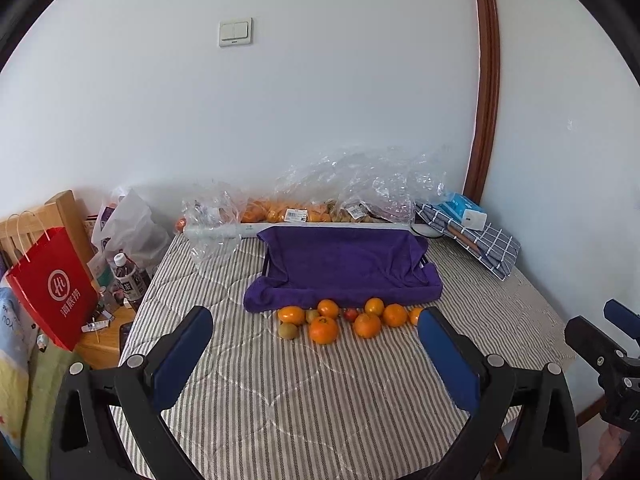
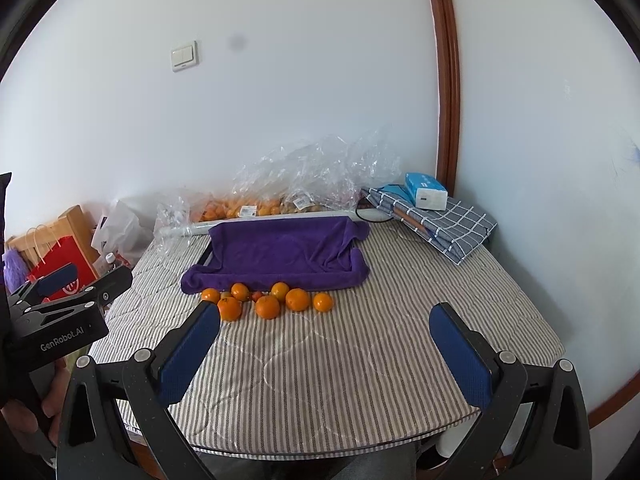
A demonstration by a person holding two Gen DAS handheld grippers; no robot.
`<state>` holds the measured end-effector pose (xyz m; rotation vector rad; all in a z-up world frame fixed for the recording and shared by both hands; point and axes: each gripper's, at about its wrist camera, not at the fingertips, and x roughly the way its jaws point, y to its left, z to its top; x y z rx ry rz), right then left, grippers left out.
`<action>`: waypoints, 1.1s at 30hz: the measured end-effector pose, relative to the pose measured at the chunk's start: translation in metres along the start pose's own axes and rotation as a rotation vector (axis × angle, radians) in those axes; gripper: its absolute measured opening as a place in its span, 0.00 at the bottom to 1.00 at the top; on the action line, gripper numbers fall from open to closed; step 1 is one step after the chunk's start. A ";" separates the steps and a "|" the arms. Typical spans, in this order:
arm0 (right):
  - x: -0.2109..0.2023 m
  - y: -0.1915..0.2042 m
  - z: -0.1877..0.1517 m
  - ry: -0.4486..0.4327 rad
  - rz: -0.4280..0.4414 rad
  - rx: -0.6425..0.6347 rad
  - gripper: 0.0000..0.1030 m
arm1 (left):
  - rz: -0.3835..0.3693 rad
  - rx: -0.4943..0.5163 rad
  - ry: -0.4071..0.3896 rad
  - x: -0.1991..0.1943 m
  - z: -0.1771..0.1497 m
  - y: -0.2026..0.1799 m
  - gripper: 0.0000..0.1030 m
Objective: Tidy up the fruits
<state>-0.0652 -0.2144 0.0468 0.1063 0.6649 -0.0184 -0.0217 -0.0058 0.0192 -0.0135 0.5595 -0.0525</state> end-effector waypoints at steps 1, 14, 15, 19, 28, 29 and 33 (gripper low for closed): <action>0.000 0.000 0.000 -0.002 0.001 0.000 1.00 | 0.001 0.001 0.000 0.000 0.000 0.000 1.00; -0.001 0.002 -0.003 -0.007 0.000 0.006 1.00 | 0.000 -0.005 0.000 -0.002 -0.001 -0.001 1.00; -0.001 0.002 -0.004 -0.007 0.002 0.005 1.00 | -0.002 -0.006 0.002 -0.002 -0.001 -0.001 1.00; -0.002 0.004 -0.004 -0.011 0.000 0.000 1.00 | 0.004 0.002 -0.002 -0.002 -0.001 -0.001 1.00; -0.002 0.002 -0.005 -0.012 0.005 0.006 1.00 | -0.001 -0.007 -0.001 -0.002 -0.001 0.001 1.00; -0.002 0.002 -0.005 -0.012 0.006 0.007 1.00 | -0.002 -0.007 -0.001 -0.002 -0.001 0.001 1.00; -0.002 0.002 -0.004 -0.012 0.005 0.006 1.00 | 0.003 -0.002 -0.003 -0.002 -0.001 0.000 1.00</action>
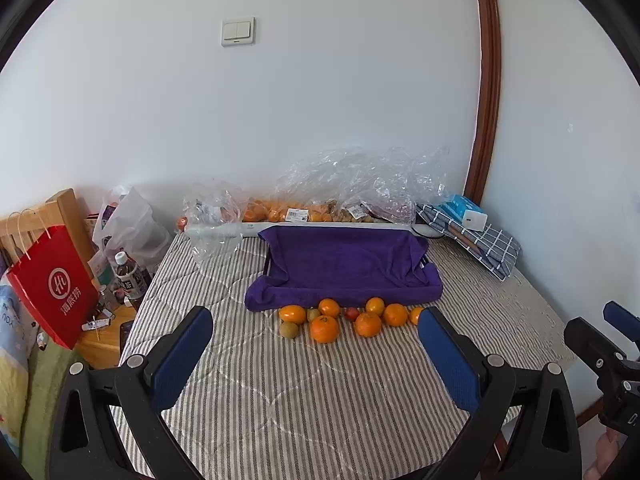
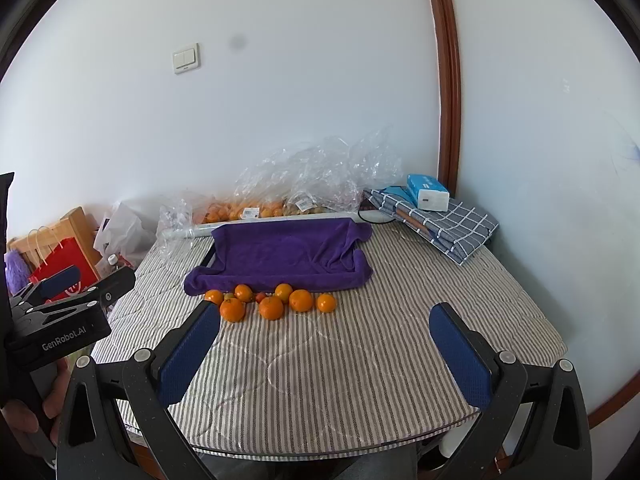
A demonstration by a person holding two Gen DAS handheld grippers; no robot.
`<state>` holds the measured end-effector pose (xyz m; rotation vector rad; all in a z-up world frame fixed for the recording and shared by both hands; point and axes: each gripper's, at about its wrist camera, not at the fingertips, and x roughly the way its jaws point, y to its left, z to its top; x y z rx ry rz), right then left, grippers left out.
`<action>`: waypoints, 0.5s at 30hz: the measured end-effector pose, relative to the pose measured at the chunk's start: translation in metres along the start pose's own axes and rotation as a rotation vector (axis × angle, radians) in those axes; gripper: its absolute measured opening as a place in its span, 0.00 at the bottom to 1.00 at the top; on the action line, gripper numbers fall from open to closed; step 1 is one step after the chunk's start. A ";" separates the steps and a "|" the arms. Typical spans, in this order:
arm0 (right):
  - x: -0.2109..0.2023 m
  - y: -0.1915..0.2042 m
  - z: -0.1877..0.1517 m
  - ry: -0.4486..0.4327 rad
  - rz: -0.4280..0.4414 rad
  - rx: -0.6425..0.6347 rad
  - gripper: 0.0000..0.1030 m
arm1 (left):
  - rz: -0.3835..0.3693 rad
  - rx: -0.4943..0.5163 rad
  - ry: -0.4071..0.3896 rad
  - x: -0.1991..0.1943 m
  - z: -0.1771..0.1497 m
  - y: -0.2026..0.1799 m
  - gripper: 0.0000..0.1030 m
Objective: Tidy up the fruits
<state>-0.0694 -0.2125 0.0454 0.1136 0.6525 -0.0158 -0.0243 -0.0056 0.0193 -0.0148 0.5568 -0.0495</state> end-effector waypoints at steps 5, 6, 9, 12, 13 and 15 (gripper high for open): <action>-0.001 0.001 0.000 -0.001 0.003 -0.001 1.00 | -0.007 -0.010 0.003 0.001 -0.001 0.001 1.00; 0.000 0.002 0.000 -0.001 0.001 -0.003 1.00 | -0.008 -0.009 0.003 0.000 -0.001 0.001 1.00; 0.000 0.002 0.000 -0.002 0.006 0.000 1.00 | -0.003 -0.002 -0.002 0.000 -0.001 0.001 1.00; 0.000 0.002 0.000 0.000 0.010 0.003 1.00 | -0.005 -0.005 -0.003 0.001 -0.001 0.002 1.00; 0.001 0.003 0.000 0.000 0.011 0.002 1.00 | -0.003 -0.005 -0.002 0.000 -0.001 0.001 1.00; 0.002 0.003 0.000 0.000 0.010 -0.002 1.00 | 0.000 -0.004 -0.001 0.002 -0.001 0.001 1.00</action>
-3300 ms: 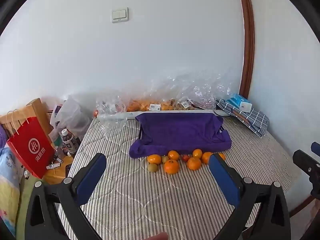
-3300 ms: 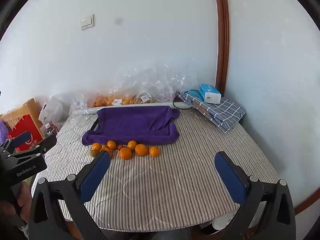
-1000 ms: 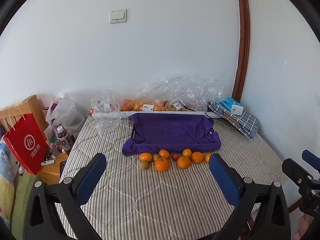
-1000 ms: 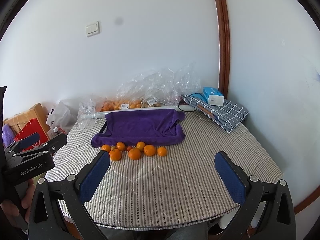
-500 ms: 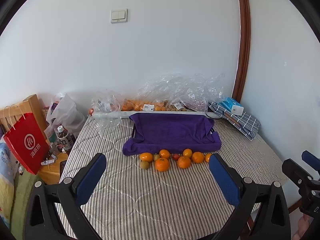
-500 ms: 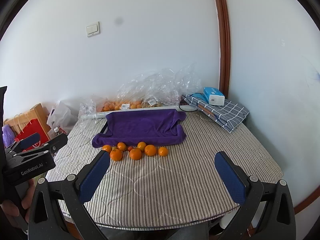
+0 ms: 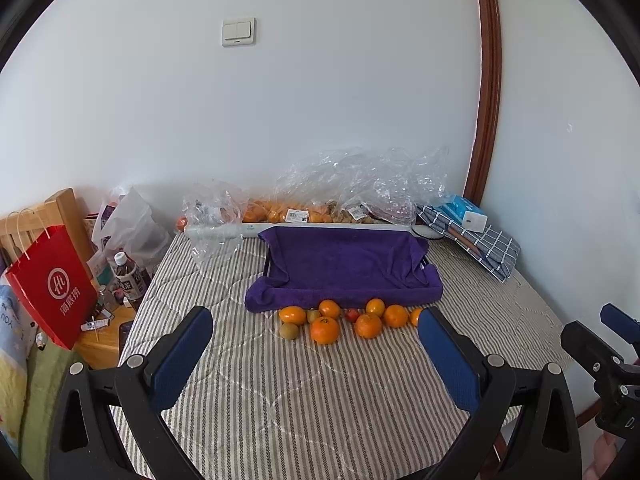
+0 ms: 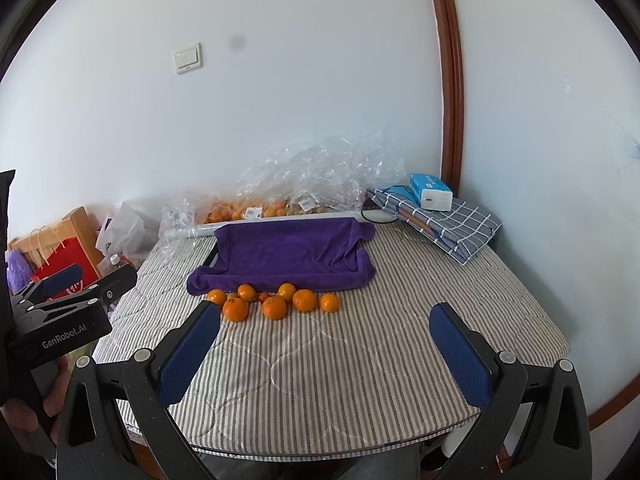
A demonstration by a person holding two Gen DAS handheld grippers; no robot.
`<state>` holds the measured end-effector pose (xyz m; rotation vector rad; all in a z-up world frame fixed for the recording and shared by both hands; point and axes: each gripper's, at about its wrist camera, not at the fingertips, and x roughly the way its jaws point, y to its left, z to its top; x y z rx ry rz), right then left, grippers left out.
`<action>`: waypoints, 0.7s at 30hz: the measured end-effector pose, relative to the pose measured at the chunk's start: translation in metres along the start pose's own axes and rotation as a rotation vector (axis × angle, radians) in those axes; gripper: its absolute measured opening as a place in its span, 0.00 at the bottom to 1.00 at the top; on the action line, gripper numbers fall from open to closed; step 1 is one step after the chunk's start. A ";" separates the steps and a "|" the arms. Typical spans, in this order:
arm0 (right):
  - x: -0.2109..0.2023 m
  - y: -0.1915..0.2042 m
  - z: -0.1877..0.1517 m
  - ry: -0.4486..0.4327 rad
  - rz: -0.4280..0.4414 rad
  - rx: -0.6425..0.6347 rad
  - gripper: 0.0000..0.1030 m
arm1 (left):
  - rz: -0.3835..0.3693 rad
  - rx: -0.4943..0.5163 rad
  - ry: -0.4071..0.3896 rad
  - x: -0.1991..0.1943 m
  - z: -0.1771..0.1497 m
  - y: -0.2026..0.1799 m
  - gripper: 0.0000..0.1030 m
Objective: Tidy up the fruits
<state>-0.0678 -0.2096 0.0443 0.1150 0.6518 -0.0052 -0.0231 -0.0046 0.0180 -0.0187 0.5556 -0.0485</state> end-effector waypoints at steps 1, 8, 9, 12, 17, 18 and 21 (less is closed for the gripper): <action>0.001 0.000 0.000 0.002 -0.001 0.000 1.00 | 0.001 0.001 0.001 0.001 0.000 0.000 1.00; 0.020 0.001 -0.001 0.026 0.001 -0.004 1.00 | 0.023 -0.006 0.016 0.015 0.001 0.005 1.00; 0.024 0.001 -0.001 0.030 0.000 -0.006 1.00 | 0.032 -0.003 0.019 0.019 0.001 0.005 1.00; 0.039 0.001 -0.001 0.050 -0.014 -0.020 1.00 | 0.050 0.001 0.030 0.032 0.000 0.009 1.00; 0.067 0.000 -0.003 0.086 -0.045 -0.046 1.00 | 0.028 -0.011 0.066 0.059 -0.007 0.018 1.00; 0.074 -0.001 -0.004 0.091 -0.041 -0.040 1.00 | 0.027 -0.009 0.073 0.065 -0.008 0.019 1.00; 0.092 -0.004 -0.006 0.112 -0.032 -0.030 1.00 | 0.041 0.010 0.090 0.081 -0.013 0.021 1.00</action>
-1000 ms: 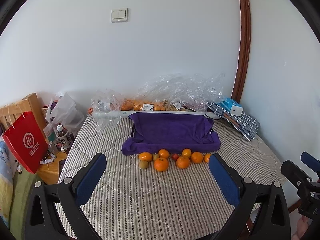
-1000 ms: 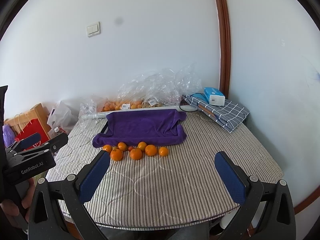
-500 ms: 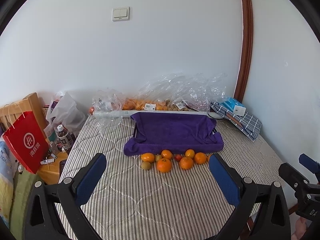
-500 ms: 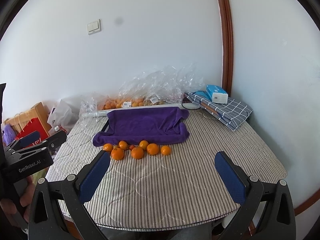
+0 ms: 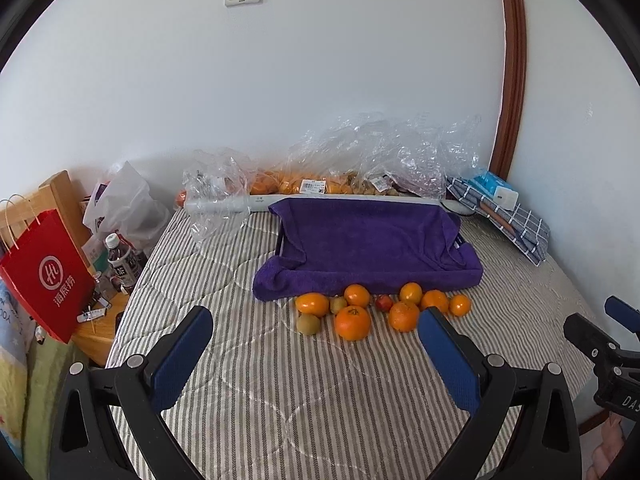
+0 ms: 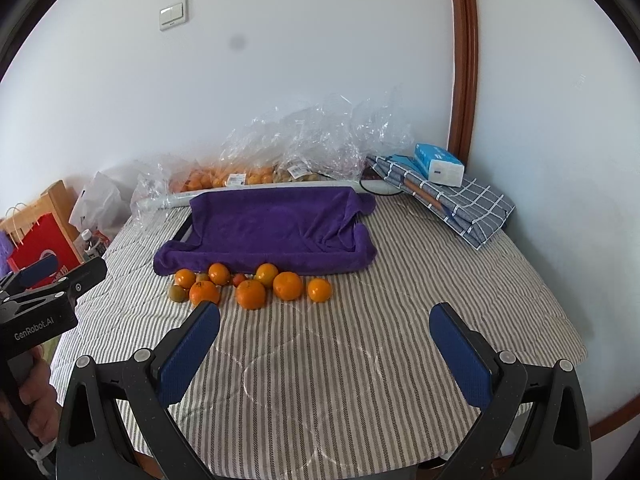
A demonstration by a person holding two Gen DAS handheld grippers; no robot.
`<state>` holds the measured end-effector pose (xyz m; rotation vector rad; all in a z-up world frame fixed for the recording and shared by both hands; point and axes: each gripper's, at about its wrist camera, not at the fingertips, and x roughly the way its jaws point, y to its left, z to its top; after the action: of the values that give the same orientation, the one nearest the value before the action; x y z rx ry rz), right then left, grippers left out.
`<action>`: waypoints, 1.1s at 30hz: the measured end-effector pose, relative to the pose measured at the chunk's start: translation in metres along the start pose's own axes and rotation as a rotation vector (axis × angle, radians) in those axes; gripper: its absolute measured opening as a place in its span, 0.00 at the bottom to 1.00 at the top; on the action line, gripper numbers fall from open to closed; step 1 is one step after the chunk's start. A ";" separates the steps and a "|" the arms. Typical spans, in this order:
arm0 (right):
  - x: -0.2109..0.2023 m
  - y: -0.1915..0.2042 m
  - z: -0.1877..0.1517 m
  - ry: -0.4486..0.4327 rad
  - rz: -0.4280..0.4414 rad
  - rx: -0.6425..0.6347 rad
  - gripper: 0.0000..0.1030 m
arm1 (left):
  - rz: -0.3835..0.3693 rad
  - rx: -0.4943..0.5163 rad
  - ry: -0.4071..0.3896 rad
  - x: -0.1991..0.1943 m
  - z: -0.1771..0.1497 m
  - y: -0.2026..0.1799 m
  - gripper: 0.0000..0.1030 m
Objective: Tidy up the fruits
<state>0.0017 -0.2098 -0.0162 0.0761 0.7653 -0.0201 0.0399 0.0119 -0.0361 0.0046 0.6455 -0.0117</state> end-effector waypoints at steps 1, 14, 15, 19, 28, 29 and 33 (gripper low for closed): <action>0.006 -0.001 0.000 0.008 0.004 0.001 1.00 | 0.004 0.007 0.007 0.006 -0.001 0.001 1.00; 0.098 -0.017 -0.016 0.097 0.009 0.037 1.00 | 0.022 -0.017 0.119 0.092 -0.023 0.024 1.00; 0.105 -0.017 -0.019 0.107 0.020 0.036 1.00 | 0.021 -0.026 0.126 0.098 -0.026 0.028 1.00; 0.130 -0.017 -0.026 0.130 0.054 0.025 0.99 | 0.037 -0.036 0.160 0.116 -0.035 0.040 0.95; 0.183 -0.009 -0.031 0.168 0.081 0.002 0.61 | -0.041 -0.092 0.232 0.142 -0.048 0.064 0.70; 0.189 -0.008 -0.031 0.174 0.076 0.002 0.59 | -0.046 -0.094 0.233 0.143 -0.049 0.064 0.70; 0.198 -0.012 -0.027 0.192 0.095 0.028 0.53 | -0.093 -0.103 0.248 0.146 -0.050 0.066 0.70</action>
<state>0.1258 -0.2178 -0.1737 0.1426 0.9526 0.0671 0.1273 0.0768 -0.1645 -0.1252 0.8930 -0.0681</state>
